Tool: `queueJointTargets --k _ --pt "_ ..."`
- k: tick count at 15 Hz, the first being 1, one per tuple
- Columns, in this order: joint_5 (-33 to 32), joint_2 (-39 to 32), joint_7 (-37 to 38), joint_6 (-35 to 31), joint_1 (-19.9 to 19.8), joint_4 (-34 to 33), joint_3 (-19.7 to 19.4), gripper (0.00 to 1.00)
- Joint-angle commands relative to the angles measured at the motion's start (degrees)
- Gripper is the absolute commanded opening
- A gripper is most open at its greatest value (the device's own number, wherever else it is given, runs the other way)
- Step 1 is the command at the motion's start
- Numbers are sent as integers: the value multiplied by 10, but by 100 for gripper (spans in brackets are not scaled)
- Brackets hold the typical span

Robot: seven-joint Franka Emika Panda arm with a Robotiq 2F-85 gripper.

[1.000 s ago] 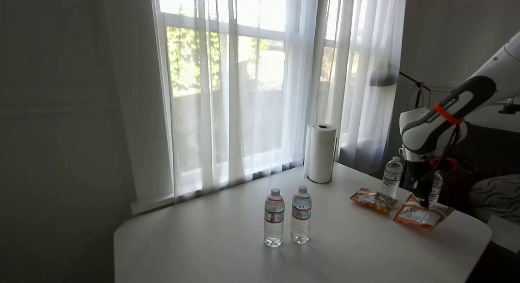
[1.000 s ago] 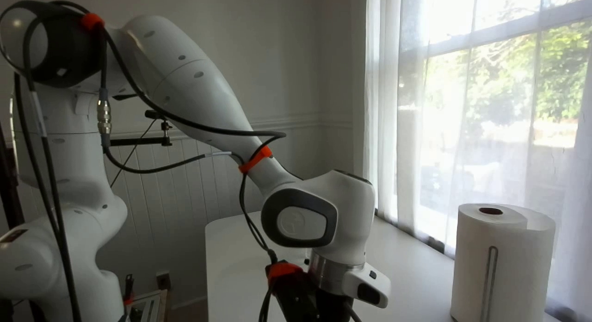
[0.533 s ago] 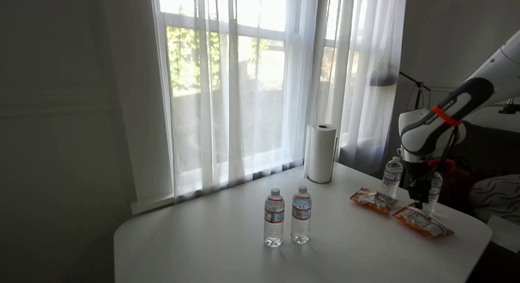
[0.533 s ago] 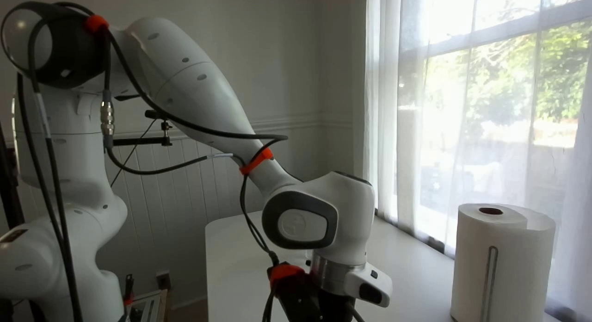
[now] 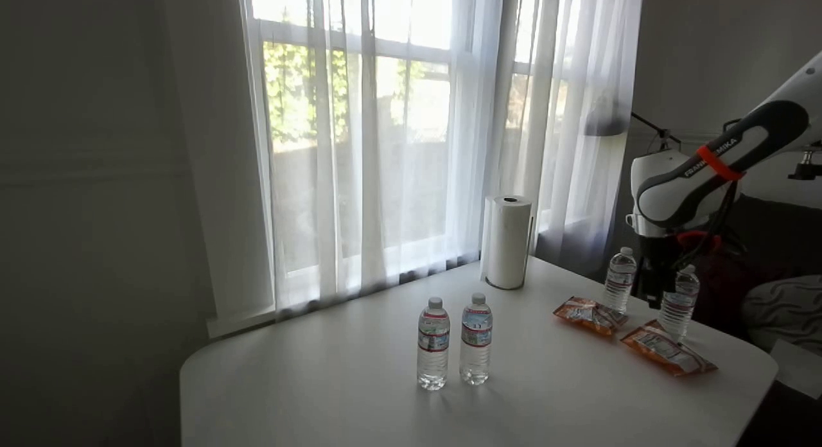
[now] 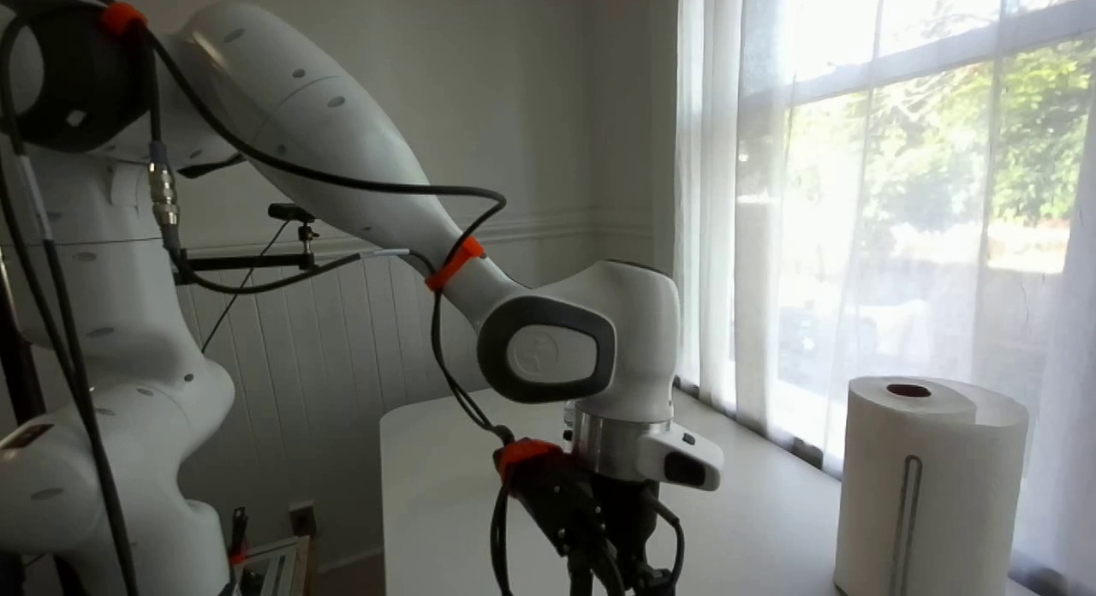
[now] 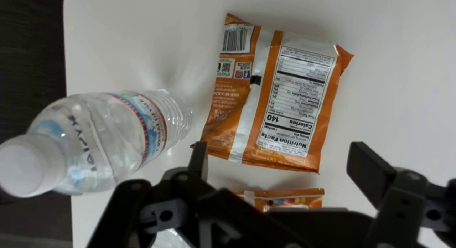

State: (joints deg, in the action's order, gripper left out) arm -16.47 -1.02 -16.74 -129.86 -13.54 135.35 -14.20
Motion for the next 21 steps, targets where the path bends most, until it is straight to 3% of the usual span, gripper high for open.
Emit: queueJointTargets --k 1,10,17,18,21 --pt "-25 79 26 14 -1 16 2 100" --pt "4 179 49 94 -9 -58 -1 100" --pt "83 184 135 147 -12 -129 -14 100" --pt "56 183 107 125 -9 -112 -10 100" --pt "71 183 126 134 -10 -123 -13 100"
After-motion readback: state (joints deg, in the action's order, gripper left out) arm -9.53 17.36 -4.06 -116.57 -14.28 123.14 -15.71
